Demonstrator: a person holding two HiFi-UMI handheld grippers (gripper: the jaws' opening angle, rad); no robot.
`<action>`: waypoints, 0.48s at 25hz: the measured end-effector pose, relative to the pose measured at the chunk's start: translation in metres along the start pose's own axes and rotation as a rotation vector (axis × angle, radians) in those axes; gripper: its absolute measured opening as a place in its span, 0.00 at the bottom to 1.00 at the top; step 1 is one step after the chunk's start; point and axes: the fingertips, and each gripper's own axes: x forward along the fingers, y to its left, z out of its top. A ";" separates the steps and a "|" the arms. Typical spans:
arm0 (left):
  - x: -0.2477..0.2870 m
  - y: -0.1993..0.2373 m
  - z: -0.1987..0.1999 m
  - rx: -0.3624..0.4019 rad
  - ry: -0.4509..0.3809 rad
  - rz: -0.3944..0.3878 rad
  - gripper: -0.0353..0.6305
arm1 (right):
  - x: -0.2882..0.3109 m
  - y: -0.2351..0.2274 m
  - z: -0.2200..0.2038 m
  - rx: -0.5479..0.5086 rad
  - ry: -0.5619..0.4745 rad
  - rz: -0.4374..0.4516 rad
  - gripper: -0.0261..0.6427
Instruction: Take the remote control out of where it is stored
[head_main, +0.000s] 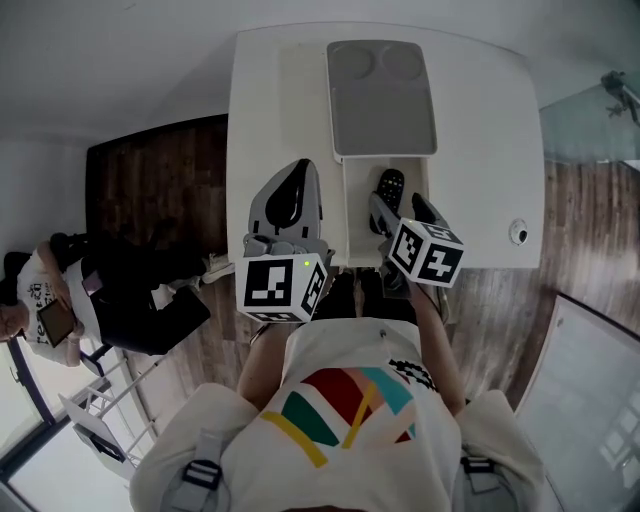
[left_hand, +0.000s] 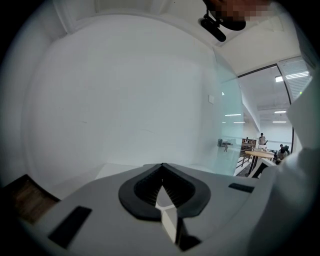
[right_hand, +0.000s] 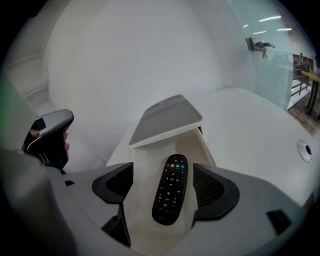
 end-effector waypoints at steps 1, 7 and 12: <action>0.002 0.001 -0.005 0.008 0.001 0.001 0.06 | 0.005 -0.003 -0.002 -0.004 0.013 -0.014 0.56; 0.006 0.004 -0.037 -0.013 0.018 0.016 0.06 | 0.029 -0.015 -0.014 0.005 0.086 -0.087 0.56; 0.009 0.005 -0.041 -0.046 0.022 0.017 0.06 | 0.038 -0.022 -0.021 -0.063 0.123 -0.152 0.56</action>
